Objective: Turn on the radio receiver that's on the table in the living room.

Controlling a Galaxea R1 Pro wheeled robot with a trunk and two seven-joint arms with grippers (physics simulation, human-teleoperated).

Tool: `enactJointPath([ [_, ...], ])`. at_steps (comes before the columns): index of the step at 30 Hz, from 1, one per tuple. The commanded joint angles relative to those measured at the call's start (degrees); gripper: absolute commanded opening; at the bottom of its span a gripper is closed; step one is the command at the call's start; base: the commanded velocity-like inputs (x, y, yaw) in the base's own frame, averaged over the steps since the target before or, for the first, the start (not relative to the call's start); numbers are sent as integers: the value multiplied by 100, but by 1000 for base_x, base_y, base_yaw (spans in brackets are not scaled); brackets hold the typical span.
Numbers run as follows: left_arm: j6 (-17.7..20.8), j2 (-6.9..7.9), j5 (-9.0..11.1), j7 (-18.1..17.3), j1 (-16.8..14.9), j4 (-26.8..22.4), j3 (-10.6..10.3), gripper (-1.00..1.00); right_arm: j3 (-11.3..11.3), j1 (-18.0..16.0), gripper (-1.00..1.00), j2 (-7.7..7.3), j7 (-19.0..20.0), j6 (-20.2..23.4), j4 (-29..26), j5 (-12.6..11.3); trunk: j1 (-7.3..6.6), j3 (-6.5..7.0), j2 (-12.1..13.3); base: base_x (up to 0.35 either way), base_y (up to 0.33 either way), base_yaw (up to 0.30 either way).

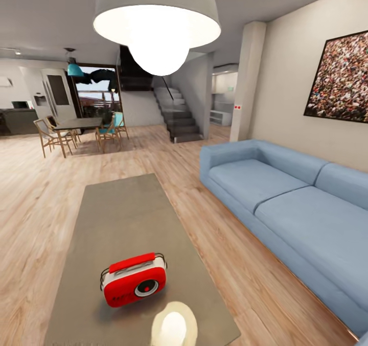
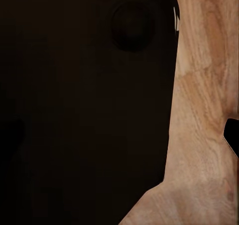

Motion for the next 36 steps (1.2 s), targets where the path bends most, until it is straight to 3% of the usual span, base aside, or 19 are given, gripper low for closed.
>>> enactJointPath([
  [1, 0, 0, 0, 0, 0, -2, 0, 100, 0, -2, 100, 0, 0, 0, 0, 0, 0, 0, 0, 2, 0, 268],
  [36, 0, -9, 0, 17, 0, -2, 0, 100, 0, -1, 100, 0, 0, 0, 0, 0, 0, 0, 0, 0, 0, 270],
])
